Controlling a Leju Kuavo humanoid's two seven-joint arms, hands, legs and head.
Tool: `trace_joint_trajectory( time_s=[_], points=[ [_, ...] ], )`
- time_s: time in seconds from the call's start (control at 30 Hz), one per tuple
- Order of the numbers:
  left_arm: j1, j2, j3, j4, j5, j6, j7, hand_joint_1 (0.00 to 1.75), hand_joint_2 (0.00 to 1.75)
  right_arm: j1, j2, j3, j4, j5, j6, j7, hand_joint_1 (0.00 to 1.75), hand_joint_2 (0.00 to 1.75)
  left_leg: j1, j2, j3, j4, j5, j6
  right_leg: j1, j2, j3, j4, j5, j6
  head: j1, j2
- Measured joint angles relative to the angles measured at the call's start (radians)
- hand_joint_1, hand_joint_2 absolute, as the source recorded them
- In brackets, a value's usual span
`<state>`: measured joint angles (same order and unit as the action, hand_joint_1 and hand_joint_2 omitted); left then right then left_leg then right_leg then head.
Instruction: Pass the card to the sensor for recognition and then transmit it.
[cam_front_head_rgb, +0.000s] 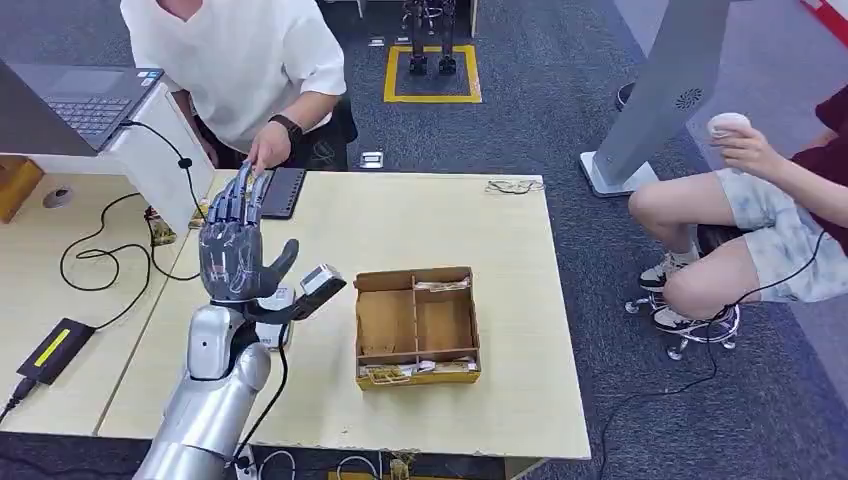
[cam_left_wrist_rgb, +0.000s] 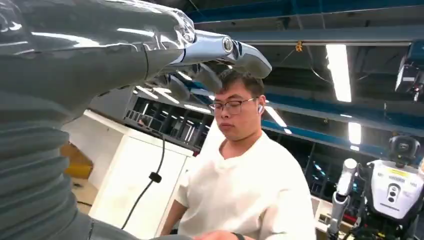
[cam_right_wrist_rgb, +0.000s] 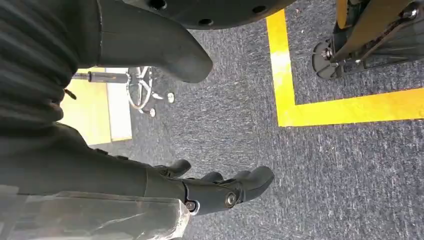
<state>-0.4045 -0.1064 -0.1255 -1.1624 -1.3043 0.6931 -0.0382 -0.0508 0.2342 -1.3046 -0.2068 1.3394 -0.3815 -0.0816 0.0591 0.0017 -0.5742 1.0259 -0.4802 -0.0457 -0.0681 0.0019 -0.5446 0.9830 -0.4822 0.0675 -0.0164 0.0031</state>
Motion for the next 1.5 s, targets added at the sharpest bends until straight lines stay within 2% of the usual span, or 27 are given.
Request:
trace_joint_trajectory(
  time_s=[0.13, 0.27, 0.33, 0.47, 0.6, 0.9, 1.1, 1.27, 1.5],
  points=[
    [0.007, 0.0, -0.006, 0.0, 0.013, 0.0, -0.009, 0.0, 1.75, 0.0, 0.0, 0.0, 0.0, -0.003, 0.0, -0.002, 0.0, 1.75, 0.0, 0.0, 0.0, 0.0, 0.0, 0.0, 0.0, 0.0, 0.0, 0.0, 0.0, 0.0, 0.0, 0.0],
    [0.033, 0.007, -0.015, -0.021, 0.136, 0.0, -0.098, 0.0, 1.75, 0.0, 0.0, 0.0, 0.0, -0.021, 0.002, -0.006, 0.0, 1.75, 0.0, 0.0, 0.0, 0.0, 0.0, 0.0, 0.0, 0.0, 0.0, 0.0, 0.0, 0.0, 0.0, 0.0],
    [0.056, 0.019, -0.042, -0.04, 0.21, 0.0, -0.114, 0.0, 1.75, 0.001, 0.0, 0.0, 0.0, -0.027, 0.003, -0.008, 0.0, 1.75, 0.0, 0.0, 0.0, 0.0, 0.0, 0.0, 0.0, 0.0, 0.0, 0.0, 0.0, 0.0, 0.0, 0.0],
    [0.125, 0.049, -0.093, -0.102, 0.318, 0.0, -0.141, 0.0, 1.75, 0.005, 0.0, -0.004, 0.0, -0.045, 0.001, -0.01, 0.0, 1.75, 0.0, 0.0, -0.001, 0.0, 0.0, 0.0, 0.0, -0.001, 0.0, 0.0, -0.001, 0.0, 0.0, 0.0],
    [0.198, 0.077, -0.146, -0.184, 0.422, 0.0, -0.209, 0.0, 1.75, 0.008, 0.001, -0.016, -0.001, -0.067, -0.002, -0.01, 0.0, 1.75, 0.0, 0.0, -0.001, 0.0, 0.0, 0.0, 0.0, 0.0, 0.0, 0.0, -0.001, 0.0, 0.0, 0.0],
    [0.315, 0.149, -0.225, -0.341, 0.528, -0.003, -0.361, 0.0, 1.75, 0.012, 0.002, -0.036, -0.009, -0.077, -0.001, -0.012, 0.0, 1.75, 0.0, 0.0, -0.001, 0.0, 0.0, 0.0, 0.0, 0.0, -0.001, 0.0, -0.001, 0.0, 0.0, 0.0],
    [0.374, 0.195, -0.257, -0.394, 0.516, -0.045, -0.419, 0.0, 1.75, 0.013, 0.004, -0.044, -0.012, -0.076, 0.0, -0.016, 0.0, 1.75, 0.0, 0.0, -0.001, 0.0, 0.0, 0.0, 0.0, 0.0, -0.001, 0.0, -0.001, 0.0, 0.0, 0.0],
    [0.394, 0.218, -0.292, -0.402, 0.457, -0.084, -0.414, 0.0, 1.75, 0.014, 0.005, -0.044, -0.016, -0.075, 0.002, -0.016, 0.0, 1.75, 0.0, 0.0, -0.001, 0.0, 0.0, 0.0, 0.0, 0.0, -0.001, 0.0, -0.001, 0.0, 0.0, 0.0],
    [0.4, 0.232, -0.331, -0.407, 0.426, -0.12, -0.412, 0.0, 1.75, 0.016, 0.005, -0.044, -0.018, -0.072, 0.002, -0.016, 0.0, 1.75, 0.0, 0.0, -0.001, 0.0, 0.0, 0.0, 0.0, 0.0, -0.001, 0.0, -0.001, 0.0, 0.0, 0.0]
  ],
)
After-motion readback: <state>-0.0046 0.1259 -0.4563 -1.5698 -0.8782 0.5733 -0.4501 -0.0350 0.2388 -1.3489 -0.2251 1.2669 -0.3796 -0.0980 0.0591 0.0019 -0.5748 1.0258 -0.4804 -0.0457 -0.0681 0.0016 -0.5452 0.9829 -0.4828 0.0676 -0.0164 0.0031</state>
